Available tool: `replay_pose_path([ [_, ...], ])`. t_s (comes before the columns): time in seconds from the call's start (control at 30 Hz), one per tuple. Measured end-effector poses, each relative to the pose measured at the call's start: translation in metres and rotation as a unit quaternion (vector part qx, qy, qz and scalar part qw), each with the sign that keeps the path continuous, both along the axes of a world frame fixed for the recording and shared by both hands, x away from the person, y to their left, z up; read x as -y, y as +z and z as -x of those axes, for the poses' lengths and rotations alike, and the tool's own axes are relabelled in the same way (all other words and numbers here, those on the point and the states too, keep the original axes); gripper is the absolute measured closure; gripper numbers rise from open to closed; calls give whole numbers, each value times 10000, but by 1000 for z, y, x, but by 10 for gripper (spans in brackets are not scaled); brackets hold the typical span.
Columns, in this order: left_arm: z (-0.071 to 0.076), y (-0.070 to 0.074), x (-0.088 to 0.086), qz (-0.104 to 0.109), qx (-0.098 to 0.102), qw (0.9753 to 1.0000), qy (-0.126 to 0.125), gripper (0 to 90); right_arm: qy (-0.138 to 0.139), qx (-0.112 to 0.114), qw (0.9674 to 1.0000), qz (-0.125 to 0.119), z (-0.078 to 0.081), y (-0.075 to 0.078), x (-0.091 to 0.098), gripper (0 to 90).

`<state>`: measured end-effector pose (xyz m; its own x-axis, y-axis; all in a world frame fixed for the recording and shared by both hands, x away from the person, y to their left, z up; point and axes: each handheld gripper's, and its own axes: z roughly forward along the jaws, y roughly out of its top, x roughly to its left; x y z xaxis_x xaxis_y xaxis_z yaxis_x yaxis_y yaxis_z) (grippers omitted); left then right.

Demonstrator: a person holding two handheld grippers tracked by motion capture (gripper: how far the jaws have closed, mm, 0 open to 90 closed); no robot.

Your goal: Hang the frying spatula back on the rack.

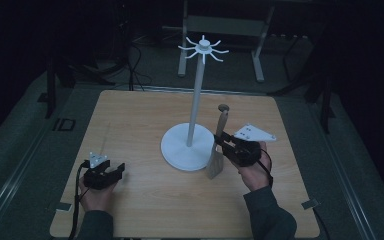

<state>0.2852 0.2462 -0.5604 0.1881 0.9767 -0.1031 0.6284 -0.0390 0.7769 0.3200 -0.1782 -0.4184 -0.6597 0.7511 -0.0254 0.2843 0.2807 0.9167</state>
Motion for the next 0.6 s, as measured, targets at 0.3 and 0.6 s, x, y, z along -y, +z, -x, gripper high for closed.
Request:
replay_pose_path([
  [0.3,0,0,0,4,5,10000,9,400,-42,15,9999,-161,-3,3,-1,748],
  [0.6,0,0,0,3,5,10000,9,400,-12,51,9996,-267,-5,11,0,748],
])
